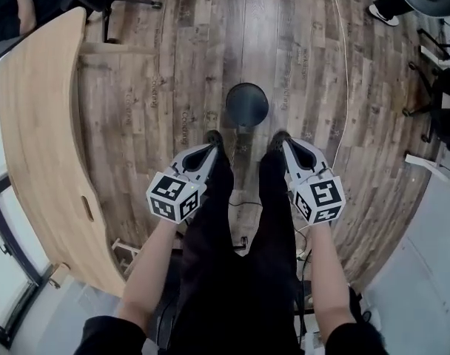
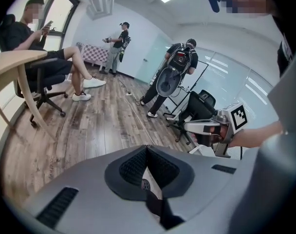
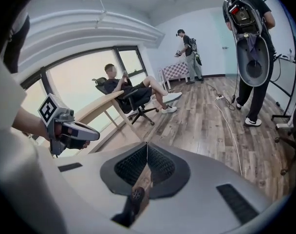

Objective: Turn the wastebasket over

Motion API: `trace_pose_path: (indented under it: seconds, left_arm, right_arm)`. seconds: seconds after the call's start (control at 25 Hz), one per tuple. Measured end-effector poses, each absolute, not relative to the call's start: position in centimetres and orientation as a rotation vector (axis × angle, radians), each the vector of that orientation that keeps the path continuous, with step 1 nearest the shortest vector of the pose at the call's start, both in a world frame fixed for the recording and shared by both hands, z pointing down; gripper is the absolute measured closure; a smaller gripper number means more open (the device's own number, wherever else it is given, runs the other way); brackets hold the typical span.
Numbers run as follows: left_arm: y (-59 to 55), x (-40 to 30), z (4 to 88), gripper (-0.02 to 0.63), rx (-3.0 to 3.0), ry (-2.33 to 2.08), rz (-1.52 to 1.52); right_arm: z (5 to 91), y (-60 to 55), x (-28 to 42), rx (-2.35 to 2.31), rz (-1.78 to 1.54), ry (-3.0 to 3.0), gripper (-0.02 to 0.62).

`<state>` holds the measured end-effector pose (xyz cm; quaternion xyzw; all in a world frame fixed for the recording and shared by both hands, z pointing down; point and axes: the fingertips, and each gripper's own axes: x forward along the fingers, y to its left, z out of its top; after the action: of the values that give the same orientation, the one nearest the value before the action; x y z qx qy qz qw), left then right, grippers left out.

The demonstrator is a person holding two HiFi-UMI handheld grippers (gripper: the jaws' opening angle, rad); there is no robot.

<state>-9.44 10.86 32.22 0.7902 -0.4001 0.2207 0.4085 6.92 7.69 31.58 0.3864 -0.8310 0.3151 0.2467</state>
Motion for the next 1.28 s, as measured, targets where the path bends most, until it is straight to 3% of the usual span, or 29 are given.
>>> trace_pose_path:
  seconds: [0.84, 1.08, 1.12, 1.2, 1.28]
  left_arm:
    - [5.9, -6.0, 54.6, 0.586, 2.044, -0.976, 0.658]
    - [5.4, -7.2, 60.7, 0.507, 2.002, -0.954, 0.668]
    - [5.5, -7.3, 61.6, 0.497, 1.993, -0.947, 0.667]
    - [5.8, -7.6, 63.4, 0.477, 1.981, -0.931, 0.671]
    - [6.2, -7.8, 65.1, 0.446, 1.976, -0.917, 0.685]
  right_arm:
    - [54.9, 4.4, 7.7, 0.917, 0.862, -2.138, 0.561]
    - [61.1, 5.1, 7.7, 0.881, 0.913, -2.073, 0.557]
    - [61.9, 5.2, 7.5, 0.871, 0.922, -2.068, 0.540]
    - [63.6, 5.3, 7.1, 0.849, 0.933, -2.059, 0.431]
    - [65.4, 5.2, 6.8, 0.839, 0.941, -2.046, 0.401]
